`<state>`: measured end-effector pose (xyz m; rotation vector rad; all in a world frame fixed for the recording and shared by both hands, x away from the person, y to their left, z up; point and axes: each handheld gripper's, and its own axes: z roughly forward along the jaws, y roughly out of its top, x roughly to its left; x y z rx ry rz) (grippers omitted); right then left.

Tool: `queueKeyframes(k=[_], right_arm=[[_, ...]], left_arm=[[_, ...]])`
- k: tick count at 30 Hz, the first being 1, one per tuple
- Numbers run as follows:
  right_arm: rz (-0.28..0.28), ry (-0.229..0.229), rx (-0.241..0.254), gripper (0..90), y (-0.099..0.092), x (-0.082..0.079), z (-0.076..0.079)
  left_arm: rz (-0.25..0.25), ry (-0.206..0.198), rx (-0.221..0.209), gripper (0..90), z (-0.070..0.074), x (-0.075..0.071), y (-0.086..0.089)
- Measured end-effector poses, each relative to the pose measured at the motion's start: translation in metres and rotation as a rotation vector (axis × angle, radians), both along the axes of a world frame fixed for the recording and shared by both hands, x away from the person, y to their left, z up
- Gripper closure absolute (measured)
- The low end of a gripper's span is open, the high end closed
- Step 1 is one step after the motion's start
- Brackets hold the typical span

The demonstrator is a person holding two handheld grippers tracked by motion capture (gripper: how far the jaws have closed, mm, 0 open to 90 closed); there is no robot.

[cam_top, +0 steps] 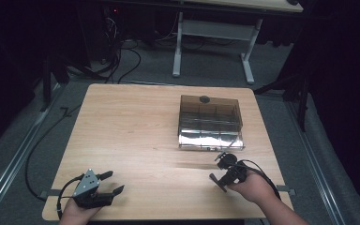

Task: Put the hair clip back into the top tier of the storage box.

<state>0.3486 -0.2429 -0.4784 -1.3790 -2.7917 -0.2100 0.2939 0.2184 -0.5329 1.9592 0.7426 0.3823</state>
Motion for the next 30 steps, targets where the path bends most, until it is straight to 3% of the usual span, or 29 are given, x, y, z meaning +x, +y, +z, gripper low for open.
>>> queueKeyframes(k=[7, 13, 14, 29, 30], right_arm=[[0.028, 0.005, -0.025, 70.9, 0.011, 0.006, -0.003], [0.020, 0.016, -0.036, 71.8, 0.017, 0.008, -0.005], [0.041, 0.004, -0.037, 72.1, 0.017, 0.010, -0.007], [0.038, 0.020, -0.061, 80.0, 0.024, 0.012, -0.008], [0.014, 0.033, -0.079, 80.0, 0.026, 0.012, -0.007]], left_arm=[[-0.002, 0.001, -0.001, 29.8, 0.000, 0.000, 0.000], [-0.003, -0.001, 0.000, 29.7, 0.000, 0.000, 0.000], [-0.004, -0.002, 0.000, 29.8, 0.000, 0.000, 0.000], [-0.005, 0.001, -0.002, 29.7, 0.000, 0.000, 0.000], [-0.005, 0.001, -0.002, 29.8, 0.000, 0.000, 0.000]])
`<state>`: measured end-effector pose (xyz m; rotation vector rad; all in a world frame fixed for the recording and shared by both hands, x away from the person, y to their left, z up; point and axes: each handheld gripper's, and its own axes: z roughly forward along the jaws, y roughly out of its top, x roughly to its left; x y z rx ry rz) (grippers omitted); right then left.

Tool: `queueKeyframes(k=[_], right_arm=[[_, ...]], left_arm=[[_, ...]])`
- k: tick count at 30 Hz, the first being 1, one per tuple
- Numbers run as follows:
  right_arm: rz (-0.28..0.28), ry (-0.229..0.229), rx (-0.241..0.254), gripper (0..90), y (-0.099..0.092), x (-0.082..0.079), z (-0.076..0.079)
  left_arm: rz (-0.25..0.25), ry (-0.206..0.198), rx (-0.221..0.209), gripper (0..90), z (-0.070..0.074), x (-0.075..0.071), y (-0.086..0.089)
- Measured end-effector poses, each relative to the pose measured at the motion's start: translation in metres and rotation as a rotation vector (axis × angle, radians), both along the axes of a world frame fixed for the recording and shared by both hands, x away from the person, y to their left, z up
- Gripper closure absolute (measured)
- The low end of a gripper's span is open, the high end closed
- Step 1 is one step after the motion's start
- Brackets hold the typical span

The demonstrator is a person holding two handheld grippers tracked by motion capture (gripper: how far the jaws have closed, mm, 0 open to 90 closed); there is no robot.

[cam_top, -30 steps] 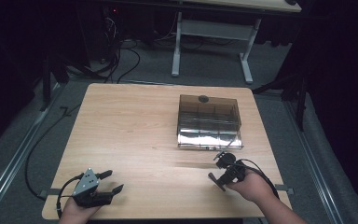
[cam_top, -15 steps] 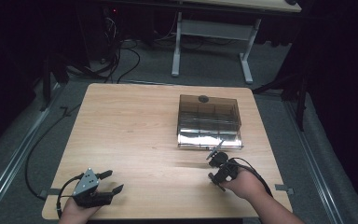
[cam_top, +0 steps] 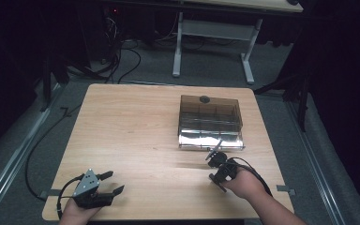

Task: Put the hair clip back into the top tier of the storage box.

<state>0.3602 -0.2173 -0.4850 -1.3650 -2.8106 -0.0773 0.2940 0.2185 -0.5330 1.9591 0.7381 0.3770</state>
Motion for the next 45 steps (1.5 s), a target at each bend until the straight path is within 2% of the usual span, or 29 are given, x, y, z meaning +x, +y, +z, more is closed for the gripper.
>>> queueKeyframes(k=[3, 13, 15, 20, 33, 45], right_arm=[[0.027, -0.006, 0.014, 79.9, -0.001, 0.002, -0.001], [0.023, -0.004, 0.019, 81.0, -0.001, 0.003, -0.001], [0.001, 0.000, 0.018, 81.0, -0.001, 0.003, 0.002], [0.025, -0.019, 0.025, 81.0, -0.005, 0.006, 0.009], [0.025, -0.021, 0.023, 81.0, -0.009, 0.010, 0.027], [0.027, -0.035, 0.017, 81.0, -0.012, 0.016, 0.051]], left_arm=[[-0.001, 0.000, 0.001, 29.7, 0.000, 0.000, 0.000], [0.001, -0.002, 0.001, 29.7, 0.000, 0.000, 0.000], [0.000, -0.001, 0.002, 29.7, 0.000, 0.000, 0.000], [0.001, -0.001, 0.001, 29.7, 0.000, 0.000, 0.000], [-0.001, -0.002, 0.002, 29.7, 0.000, 0.000, 0.000], [-0.001, -0.002, 0.002, 29.8, 0.000, 0.000, 0.000]])
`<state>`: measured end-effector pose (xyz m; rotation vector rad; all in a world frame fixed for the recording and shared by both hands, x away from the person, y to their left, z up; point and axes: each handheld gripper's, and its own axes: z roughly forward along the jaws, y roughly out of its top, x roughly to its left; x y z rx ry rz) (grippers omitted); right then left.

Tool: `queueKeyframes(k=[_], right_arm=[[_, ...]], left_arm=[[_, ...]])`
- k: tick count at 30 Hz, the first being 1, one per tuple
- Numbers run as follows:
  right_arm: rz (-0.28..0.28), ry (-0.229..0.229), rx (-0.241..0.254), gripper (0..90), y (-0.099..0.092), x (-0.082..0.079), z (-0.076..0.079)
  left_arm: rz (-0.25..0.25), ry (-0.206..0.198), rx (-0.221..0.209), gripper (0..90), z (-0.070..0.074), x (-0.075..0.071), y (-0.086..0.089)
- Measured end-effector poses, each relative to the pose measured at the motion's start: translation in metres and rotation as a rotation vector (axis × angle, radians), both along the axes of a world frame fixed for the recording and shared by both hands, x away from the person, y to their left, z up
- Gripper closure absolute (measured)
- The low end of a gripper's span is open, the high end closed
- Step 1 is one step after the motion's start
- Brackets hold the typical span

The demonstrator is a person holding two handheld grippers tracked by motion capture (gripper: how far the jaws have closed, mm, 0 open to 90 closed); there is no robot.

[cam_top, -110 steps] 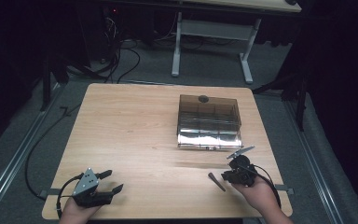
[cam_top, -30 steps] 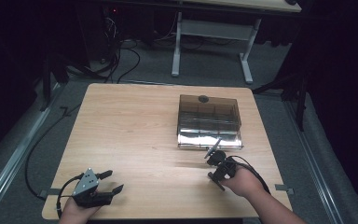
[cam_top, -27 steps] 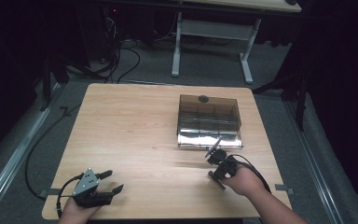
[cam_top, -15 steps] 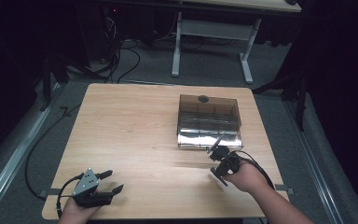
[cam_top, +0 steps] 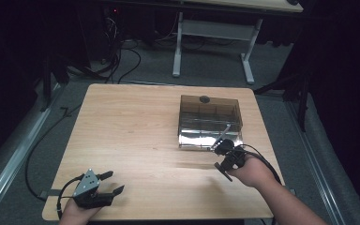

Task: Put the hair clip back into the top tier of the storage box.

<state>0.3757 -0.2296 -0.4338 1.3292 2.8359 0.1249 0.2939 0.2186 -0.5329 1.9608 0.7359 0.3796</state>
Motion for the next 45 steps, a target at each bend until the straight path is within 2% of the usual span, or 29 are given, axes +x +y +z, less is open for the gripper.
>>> queueKeyframes(k=[10, 16, 25, 34, 37, 38, 39, 45], right_arm=[[0.005, -0.010, 0.009, 81.0, -0.002, 0.005, 0.020], [-0.010, -0.015, 0.009, 81.0, -0.002, 0.007, 0.032], [0.003, -0.031, 0.006, 81.0, -0.002, 0.013, 0.043], [0.008, -0.043, 0.002, 81.0, 0.006, 0.030, 0.054], [0.025, -0.049, 0.000, 81.0, 0.009, 0.037, 0.055], [0.010, -0.044, 0.000, 81.0, 0.011, 0.039, 0.055], [0.032, -0.053, 0.001, 81.0, 0.011, 0.042, 0.055], [0.023, -0.060, 0.006, 81.0, 0.017, 0.055, 0.057]], left_arm=[[0.001, -0.002, -0.002, 29.8, 0.000, 0.000, 0.000], [0.001, -0.001, -0.002, 29.7, 0.000, 0.000, 0.000], [0.001, 0.001, -0.001, 29.7, 0.000, 0.000, 0.000], [0.000, 0.001, -0.003, 29.7, 0.000, 0.000, 0.000], [-0.001, -0.001, -0.003, 29.7, 0.000, 0.000, 0.000], [-0.001, 0.000, -0.004, 29.7, 0.000, 0.000, 0.000], [-0.002, 0.000, -0.004, 29.7, 0.000, 0.000, 0.000], [-0.001, 0.001, -0.004, 29.7, 0.000, 0.000, 0.000]])
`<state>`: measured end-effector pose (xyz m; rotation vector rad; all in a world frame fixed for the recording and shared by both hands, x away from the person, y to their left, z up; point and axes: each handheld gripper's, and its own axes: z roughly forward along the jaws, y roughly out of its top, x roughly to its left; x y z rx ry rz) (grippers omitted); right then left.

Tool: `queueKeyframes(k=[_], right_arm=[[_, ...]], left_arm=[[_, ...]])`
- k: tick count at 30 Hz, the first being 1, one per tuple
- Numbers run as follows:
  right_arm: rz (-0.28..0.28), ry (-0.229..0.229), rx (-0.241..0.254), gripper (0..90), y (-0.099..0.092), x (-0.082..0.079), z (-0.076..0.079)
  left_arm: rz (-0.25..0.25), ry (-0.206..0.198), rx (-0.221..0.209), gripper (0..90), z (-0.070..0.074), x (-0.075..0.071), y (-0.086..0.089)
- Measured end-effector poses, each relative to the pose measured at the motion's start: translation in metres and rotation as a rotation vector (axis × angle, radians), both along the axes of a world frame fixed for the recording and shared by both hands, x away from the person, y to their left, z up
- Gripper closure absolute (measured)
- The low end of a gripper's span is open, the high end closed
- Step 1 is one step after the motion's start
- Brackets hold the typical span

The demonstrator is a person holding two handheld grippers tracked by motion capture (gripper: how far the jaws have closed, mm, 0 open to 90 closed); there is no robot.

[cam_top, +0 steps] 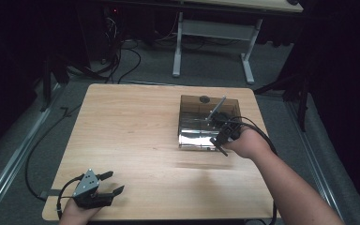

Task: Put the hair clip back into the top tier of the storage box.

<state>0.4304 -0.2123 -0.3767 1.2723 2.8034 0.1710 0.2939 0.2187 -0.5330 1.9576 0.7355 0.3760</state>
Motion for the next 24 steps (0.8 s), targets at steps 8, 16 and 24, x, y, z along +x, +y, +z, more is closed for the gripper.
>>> queueKeyframes(k=[8, 16, 24], right_arm=[[0.010, -0.016, -0.010, 81.0, 0.006, 0.019, 0.003], [0.011, -0.019, -0.010, 81.0, 0.011, 0.034, -0.006], [0.016, -0.024, -0.012, 81.0, 0.014, 0.044, -0.013]], left_arm=[[-0.004, 0.002, -0.001, 29.7, 0.000, 0.000, 0.000], [-0.008, 0.001, -0.003, 29.7, 0.000, 0.000, 0.000], [-0.009, 0.002, -0.004, 29.7, 0.000, 0.000, 0.000]])
